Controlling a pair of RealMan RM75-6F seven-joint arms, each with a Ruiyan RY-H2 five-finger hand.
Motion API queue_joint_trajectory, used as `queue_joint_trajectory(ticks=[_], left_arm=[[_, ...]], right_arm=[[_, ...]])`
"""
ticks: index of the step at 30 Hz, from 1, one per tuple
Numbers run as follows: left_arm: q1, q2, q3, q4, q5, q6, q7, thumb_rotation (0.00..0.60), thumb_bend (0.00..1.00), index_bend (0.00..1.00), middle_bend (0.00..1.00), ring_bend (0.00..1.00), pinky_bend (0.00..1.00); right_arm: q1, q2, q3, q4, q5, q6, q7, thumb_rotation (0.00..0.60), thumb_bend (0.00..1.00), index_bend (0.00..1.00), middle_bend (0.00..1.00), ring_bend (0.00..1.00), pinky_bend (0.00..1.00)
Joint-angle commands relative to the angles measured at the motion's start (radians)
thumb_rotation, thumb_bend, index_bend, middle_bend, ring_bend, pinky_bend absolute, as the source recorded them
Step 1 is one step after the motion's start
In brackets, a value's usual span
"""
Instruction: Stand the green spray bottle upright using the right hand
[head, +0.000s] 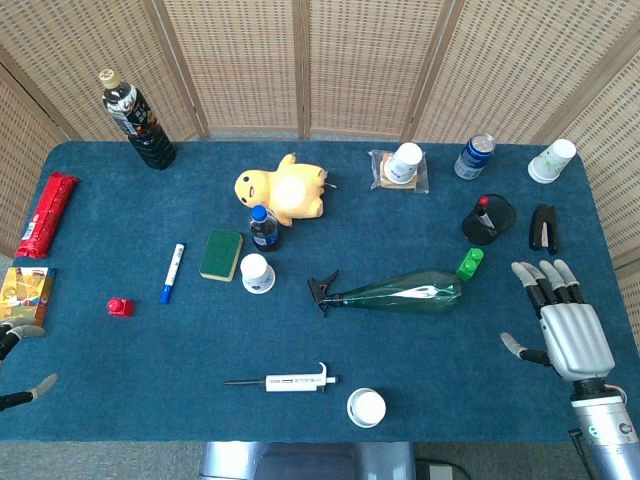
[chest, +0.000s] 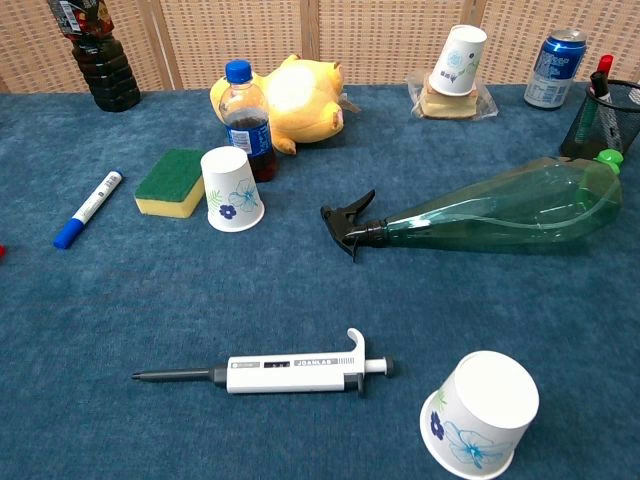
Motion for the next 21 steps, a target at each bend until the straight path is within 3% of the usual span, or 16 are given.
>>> queue_joint_trajectory(ticks=[1, 10, 17, 21], left_arm=[[-0.001, 0.001, -0.001, 0.000, 0.000, -0.002, 0.002, 0.524, 0.24, 0.31, 0.26, 0.21, 0.30], [-0.007, -0.007, 0.000, -0.002, 0.002, -0.012, 0.014, 0.527, 0.24, 0.31, 0.26, 0.21, 0.30], [-0.010, -0.002, -0.005, -0.007, 0.003, -0.008, 0.016, 0.527, 0.24, 0.31, 0.26, 0.21, 0.30], [-0.013, -0.007, -0.005, 0.006, -0.002, -0.017, 0.010, 0.525, 0.24, 0.31, 0.26, 0.21, 0.31]], right_arm=[[0.003, -0.003, 0.003, -0.002, 0.006, -0.004, -0.007, 0.554, 0.28, 0.00, 0.12, 0.00, 0.00], [0.018, -0.009, 0.006, -0.011, 0.000, -0.025, 0.019, 0.550, 0.28, 0.00, 0.12, 0.00, 0.00], [0.040, 0.015, -0.002, -0.095, -0.072, -0.054, 0.137, 0.553, 0.28, 0.00, 0.12, 0.00, 0.00], [0.083, 0.015, 0.005, -0.132, -0.077, -0.115, 0.139, 0.553, 0.28, 0.00, 0.12, 0.00, 0.00]])
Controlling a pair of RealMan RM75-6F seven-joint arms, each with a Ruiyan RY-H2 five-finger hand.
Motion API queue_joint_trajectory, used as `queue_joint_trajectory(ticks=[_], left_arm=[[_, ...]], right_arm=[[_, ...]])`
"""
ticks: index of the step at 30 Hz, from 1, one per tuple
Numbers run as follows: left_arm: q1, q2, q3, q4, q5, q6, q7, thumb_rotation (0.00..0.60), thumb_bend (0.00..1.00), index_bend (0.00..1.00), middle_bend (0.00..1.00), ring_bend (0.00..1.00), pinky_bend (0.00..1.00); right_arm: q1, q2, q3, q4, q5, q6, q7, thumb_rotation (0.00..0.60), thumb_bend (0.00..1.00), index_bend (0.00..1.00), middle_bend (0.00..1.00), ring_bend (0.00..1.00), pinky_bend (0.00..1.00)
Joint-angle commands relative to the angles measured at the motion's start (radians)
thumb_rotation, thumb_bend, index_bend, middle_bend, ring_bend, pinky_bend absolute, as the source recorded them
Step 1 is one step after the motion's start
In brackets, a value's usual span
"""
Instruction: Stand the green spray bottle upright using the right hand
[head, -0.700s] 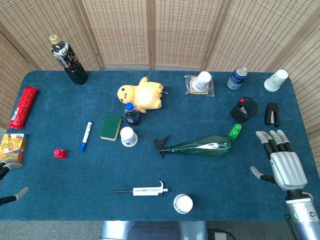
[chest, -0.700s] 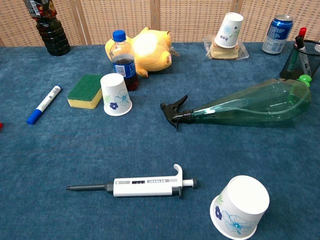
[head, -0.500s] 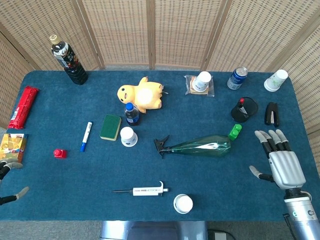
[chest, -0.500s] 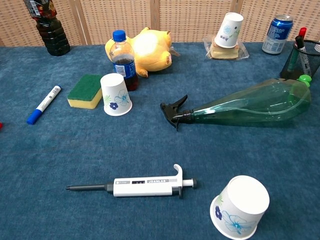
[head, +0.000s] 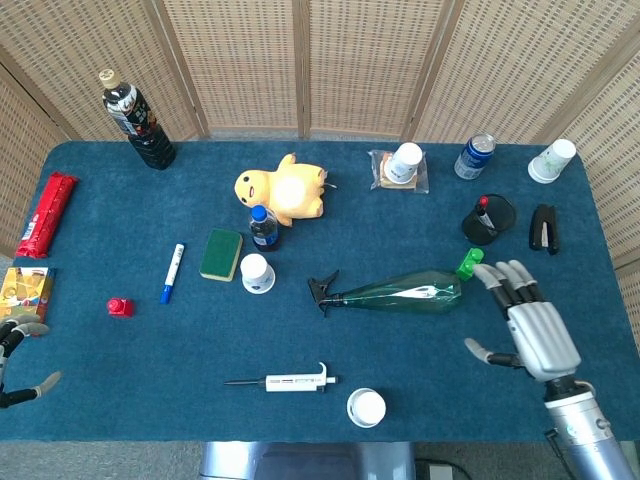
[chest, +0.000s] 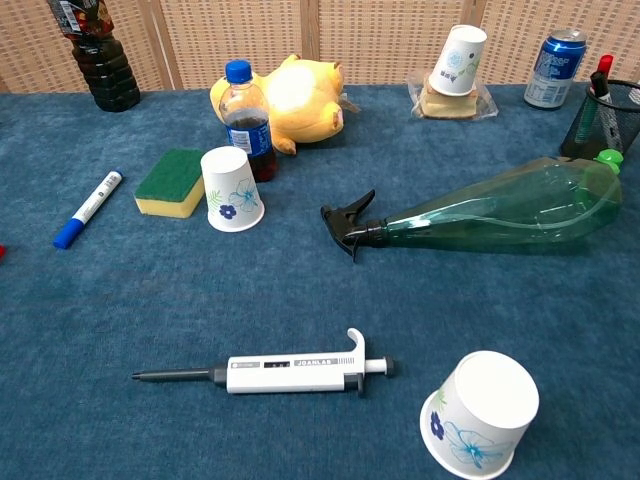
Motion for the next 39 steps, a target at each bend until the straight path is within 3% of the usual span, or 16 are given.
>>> queue_joint_trajectory(ticks=[1, 6, 11, 20, 30, 39], left_arm=[[-0.001, -0.004, 0.000, 0.012, -0.004, -0.005, -0.007, 0.532, 0.24, 0.31, 0.26, 0.21, 0.31], [0.000, -0.016, 0.001, 0.048, -0.015, -0.014, -0.031, 0.527, 0.24, 0.31, 0.26, 0.21, 0.31], [-0.010, -0.039, -0.002, 0.107, -0.039, -0.049, -0.070, 0.526, 0.24, 0.31, 0.26, 0.21, 0.31], [-0.037, -0.073, -0.014, 0.180, -0.059, -0.101, -0.119, 0.525, 0.24, 0.31, 0.26, 0.21, 0.31], [-0.057, -0.097, -0.021, 0.220, -0.057, -0.127, -0.144, 0.525, 0.24, 0.31, 0.26, 0.21, 0.30], [-0.065, -0.109, -0.022, 0.247, -0.056, -0.141, -0.166, 0.523, 0.24, 0.31, 0.26, 0.21, 0.30]], right_arm=[[0.045, -0.001, 0.008, -0.035, 0.000, -0.061, -0.011, 0.552, 0.28, 0.00, 0.12, 0.00, 0.00], [0.120, -0.055, 0.046, -0.070, 0.091, -0.145, -0.160, 0.555, 0.28, 0.00, 0.12, 0.00, 0.00], [0.228, -0.174, 0.098, -0.062, 0.272, -0.206, -0.437, 0.552, 0.28, 0.00, 0.13, 0.00, 0.00], [0.409, -0.370, 0.145, 0.009, 0.593, -0.215, -0.776, 0.555, 0.28, 0.00, 0.12, 0.00, 0.00], [0.561, -0.522, 0.139, 0.067, 0.831, -0.140, -1.020, 0.556, 0.28, 0.00, 0.12, 0.00, 0.00], [0.640, -0.615, 0.116, 0.128, 0.946, -0.068, -1.134, 0.568, 0.28, 0.00, 0.11, 0.00, 0.00]])
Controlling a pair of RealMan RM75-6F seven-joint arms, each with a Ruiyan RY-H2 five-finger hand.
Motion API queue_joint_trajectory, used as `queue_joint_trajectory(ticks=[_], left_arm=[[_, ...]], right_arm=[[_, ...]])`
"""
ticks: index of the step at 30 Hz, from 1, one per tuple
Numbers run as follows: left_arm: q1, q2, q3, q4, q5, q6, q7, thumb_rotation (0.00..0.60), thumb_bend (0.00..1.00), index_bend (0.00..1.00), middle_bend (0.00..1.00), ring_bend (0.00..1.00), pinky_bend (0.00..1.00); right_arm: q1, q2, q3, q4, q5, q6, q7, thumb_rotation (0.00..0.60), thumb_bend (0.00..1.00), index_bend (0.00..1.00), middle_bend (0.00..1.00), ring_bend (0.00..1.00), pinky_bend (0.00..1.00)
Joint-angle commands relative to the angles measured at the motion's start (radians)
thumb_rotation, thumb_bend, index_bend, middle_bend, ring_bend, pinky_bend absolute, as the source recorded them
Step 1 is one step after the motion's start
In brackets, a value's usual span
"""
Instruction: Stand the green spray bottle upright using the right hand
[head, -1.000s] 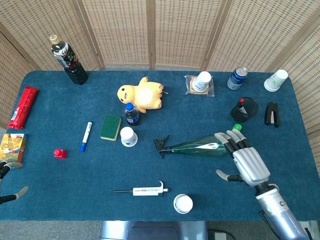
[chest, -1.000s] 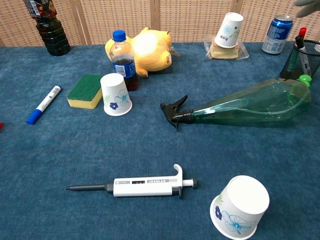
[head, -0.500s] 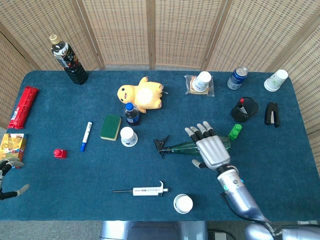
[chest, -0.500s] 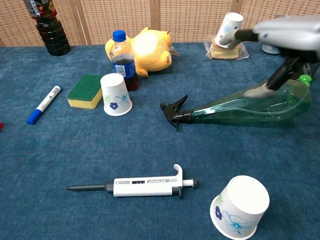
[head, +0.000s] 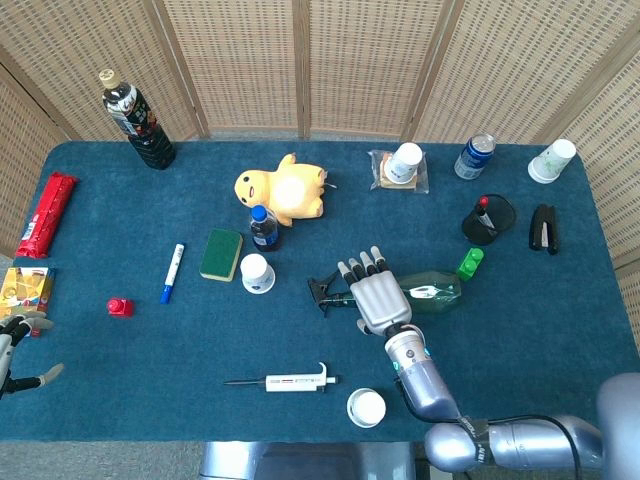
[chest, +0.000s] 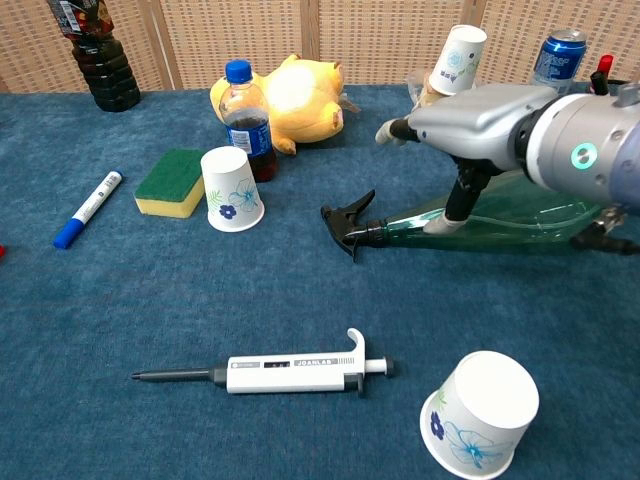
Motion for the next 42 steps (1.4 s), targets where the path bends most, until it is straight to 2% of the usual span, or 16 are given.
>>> queue_joint_trajectory(ticks=[1, 16, 25, 31, 33, 37, 42], left_arm=[[-0.001, -0.003, 0.001, 0.006, 0.002, -0.003, -0.007, 0.523, 0.24, 0.31, 0.26, 0.21, 0.30], [0.003, -0.011, 0.006, 0.032, 0.002, -0.004, -0.032, 0.524, 0.24, 0.31, 0.26, 0.21, 0.30], [-0.002, -0.018, 0.005, 0.041, 0.001, -0.010, -0.035, 0.528, 0.24, 0.31, 0.26, 0.21, 0.30], [-0.002, -0.020, 0.006, 0.047, -0.003, -0.014, -0.040, 0.526, 0.24, 0.31, 0.26, 0.21, 0.30], [-0.002, -0.021, 0.006, 0.049, -0.004, -0.015, -0.041, 0.526, 0.24, 0.31, 0.26, 0.21, 0.30], [-0.001, -0.022, 0.006, 0.052, -0.003, -0.013, -0.044, 0.524, 0.24, 0.31, 0.26, 0.21, 0.30], [-0.002, -0.024, 0.007, 0.054, -0.006, -0.017, -0.043, 0.528, 0.24, 0.32, 0.26, 0.21, 0.30]], right_arm=[[0.020, -0.027, -0.012, 0.025, 0.028, 0.020, -0.029, 0.573, 0.28, 0.01, 0.11, 0.00, 0.00], [0.051, -0.116, -0.065, 0.141, 0.069, 0.080, -0.066, 0.600, 0.28, 0.16, 0.14, 0.00, 0.00], [0.055, -0.151, -0.088, 0.186, 0.088, 0.085, -0.076, 0.600, 0.28, 0.20, 0.15, 0.00, 0.00], [0.060, -0.161, -0.090, 0.211, 0.095, 0.075, -0.075, 0.600, 0.28, 0.30, 0.25, 0.01, 0.00], [0.060, -0.164, -0.092, 0.219, 0.091, 0.072, -0.072, 0.600, 0.29, 0.34, 0.30, 0.05, 0.04], [0.062, -0.175, -0.094, 0.243, 0.069, 0.067, -0.057, 0.600, 0.29, 0.43, 0.40, 0.19, 0.27], [0.064, -0.178, -0.089, 0.252, 0.055, 0.064, -0.046, 0.600, 0.30, 0.46, 0.43, 0.23, 0.31]])
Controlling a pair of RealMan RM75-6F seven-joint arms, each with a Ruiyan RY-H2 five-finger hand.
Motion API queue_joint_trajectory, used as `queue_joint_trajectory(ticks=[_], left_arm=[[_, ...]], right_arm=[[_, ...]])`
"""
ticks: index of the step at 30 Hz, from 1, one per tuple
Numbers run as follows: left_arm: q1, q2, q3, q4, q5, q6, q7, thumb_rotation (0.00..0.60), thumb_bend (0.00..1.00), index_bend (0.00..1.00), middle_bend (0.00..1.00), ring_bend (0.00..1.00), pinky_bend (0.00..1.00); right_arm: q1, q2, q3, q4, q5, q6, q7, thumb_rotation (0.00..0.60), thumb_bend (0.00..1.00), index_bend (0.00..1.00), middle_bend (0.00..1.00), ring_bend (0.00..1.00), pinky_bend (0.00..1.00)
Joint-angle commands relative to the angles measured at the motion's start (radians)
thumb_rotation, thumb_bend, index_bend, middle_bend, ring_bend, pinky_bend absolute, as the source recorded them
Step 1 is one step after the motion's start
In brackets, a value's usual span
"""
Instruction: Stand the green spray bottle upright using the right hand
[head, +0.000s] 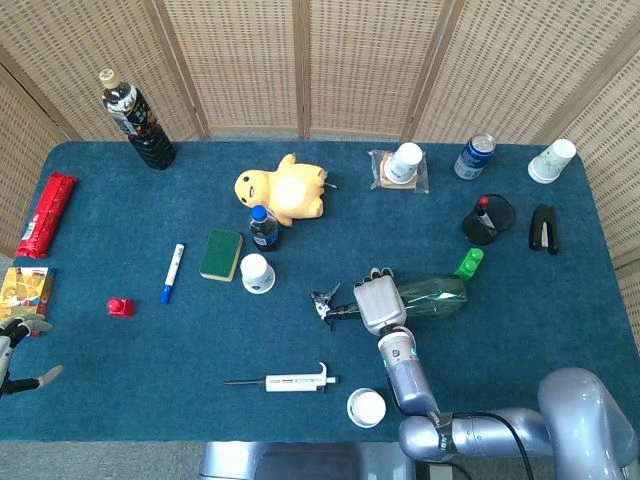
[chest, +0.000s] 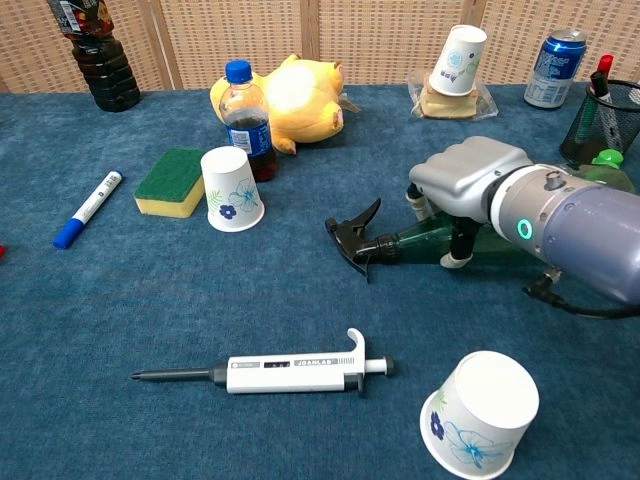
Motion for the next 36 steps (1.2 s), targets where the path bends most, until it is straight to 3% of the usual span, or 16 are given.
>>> queue_joint_trajectory(ticks=[1, 8, 17, 25, 32, 36], left_arm=[[0.000, -0.001, 0.000, 0.001, -0.002, -0.002, -0.001, 0.528, 0.24, 0.32, 0.26, 0.21, 0.30], [0.000, -0.003, 0.002, 0.009, -0.005, -0.008, -0.009, 0.527, 0.24, 0.32, 0.26, 0.21, 0.31], [0.000, -0.004, 0.003, 0.011, -0.001, -0.006, -0.013, 0.527, 0.24, 0.31, 0.26, 0.22, 0.35], [0.003, 0.008, 0.000, -0.002, -0.006, 0.002, -0.001, 0.529, 0.24, 0.31, 0.26, 0.22, 0.32], [0.008, 0.026, 0.001, -0.035, -0.012, 0.010, 0.027, 0.520, 0.24, 0.31, 0.26, 0.22, 0.34], [0.009, 0.040, -0.001, -0.061, -0.019, 0.015, 0.051, 0.525, 0.24, 0.31, 0.26, 0.22, 0.34]], right_arm=[[0.002, -0.002, 0.003, 0.002, -0.005, 0.001, 0.001, 0.600, 0.30, 0.47, 0.43, 0.24, 0.33], [0.001, 0.014, 0.022, -0.020, -0.015, 0.004, 0.021, 0.600, 0.31, 0.49, 0.46, 0.27, 0.44], [-0.027, 0.074, 0.065, -0.096, -0.085, -0.010, 0.151, 0.600, 0.32, 0.53, 0.52, 0.33, 0.47], [-0.097, 0.183, 0.170, -0.181, -0.198, -0.058, 0.459, 0.600, 0.32, 0.53, 0.53, 0.34, 0.47], [-0.204, 0.280, 0.288, -0.234, -0.262, -0.100, 0.839, 0.600, 0.33, 0.53, 0.53, 0.34, 0.47], [-0.267, 0.340, 0.330, -0.236, -0.304, -0.150, 1.052, 0.600, 0.33, 0.54, 0.53, 0.34, 0.47]])
